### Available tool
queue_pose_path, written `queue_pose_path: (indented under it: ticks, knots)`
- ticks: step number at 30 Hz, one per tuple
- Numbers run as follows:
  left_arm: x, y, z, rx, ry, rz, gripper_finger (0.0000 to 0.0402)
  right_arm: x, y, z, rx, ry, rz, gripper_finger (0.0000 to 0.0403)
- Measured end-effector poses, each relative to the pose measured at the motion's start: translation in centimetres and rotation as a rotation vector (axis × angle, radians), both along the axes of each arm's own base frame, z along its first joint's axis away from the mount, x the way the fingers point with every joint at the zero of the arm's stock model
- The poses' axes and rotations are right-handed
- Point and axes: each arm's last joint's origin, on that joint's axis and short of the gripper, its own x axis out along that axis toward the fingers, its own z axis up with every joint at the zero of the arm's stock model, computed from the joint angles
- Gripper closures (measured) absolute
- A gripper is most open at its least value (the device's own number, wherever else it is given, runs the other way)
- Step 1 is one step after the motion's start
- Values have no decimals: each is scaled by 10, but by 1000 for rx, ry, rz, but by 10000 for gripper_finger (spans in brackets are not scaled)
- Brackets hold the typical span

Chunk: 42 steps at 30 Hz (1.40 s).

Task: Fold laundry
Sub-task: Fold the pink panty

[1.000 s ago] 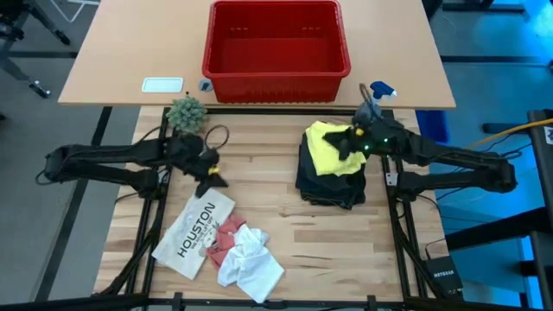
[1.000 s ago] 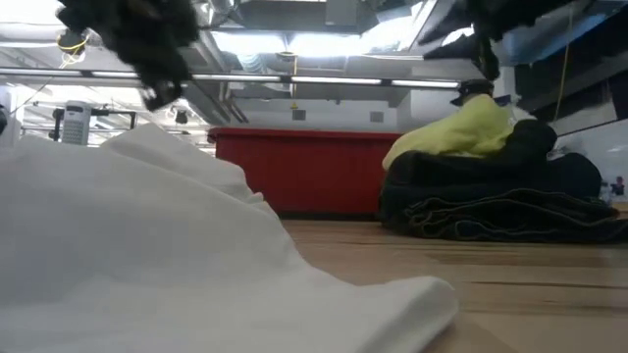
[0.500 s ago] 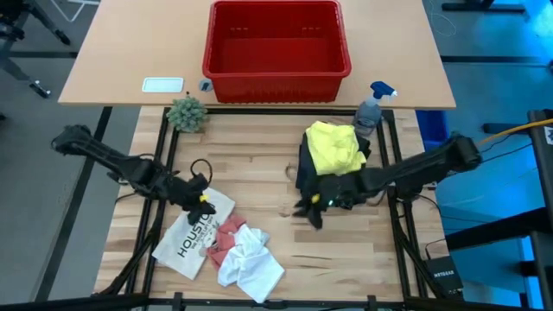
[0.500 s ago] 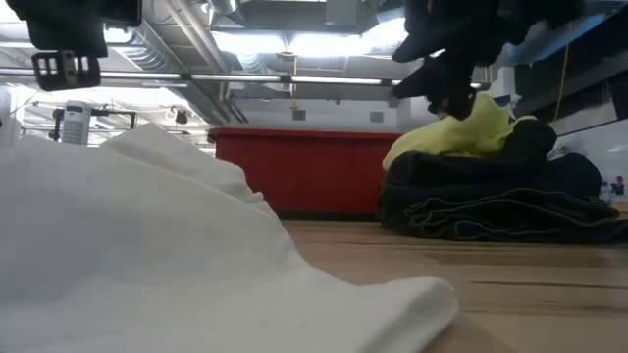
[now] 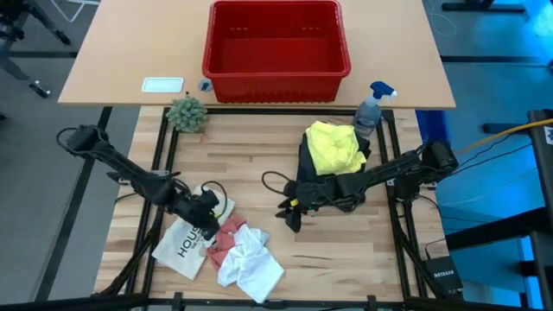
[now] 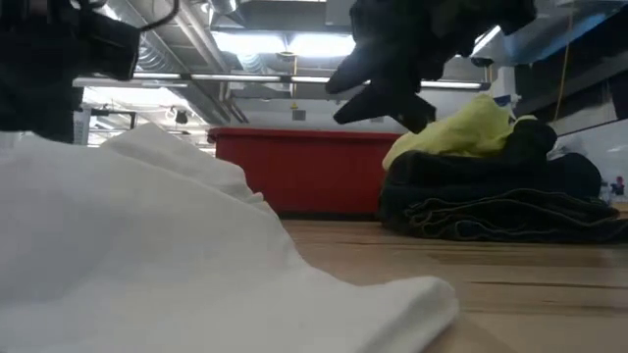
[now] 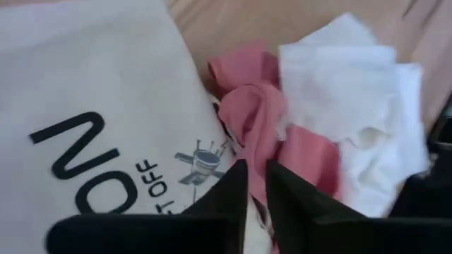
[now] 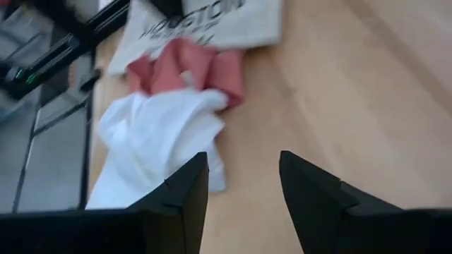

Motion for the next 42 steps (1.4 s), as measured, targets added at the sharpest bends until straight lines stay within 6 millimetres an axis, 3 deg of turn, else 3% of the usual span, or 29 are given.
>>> queue_pose_path:
  ticks: [9,19,22,26,33,42]
  knots:
    - [11,-10,-15,-24,38,-109,288,1,-5,0,7,1,-104,238]
    - [26,-8,-28,-11,33,-147,275,0,-6,-1,3,8,-112,238]
    - [29,-5,-33,-17,58,-145,302,0,-6,-1,8,9,-116,238]
    - [33,2,-28,-3,16,-161,386,0,-6,-1,23,11,-128,238]
    - [40,39,-10,73,-84,-120,399,0,-6,-1,29,11,-131,238]
    - [41,120,15,334,-171,61,401,1,-6,0,10,1,-158,238]
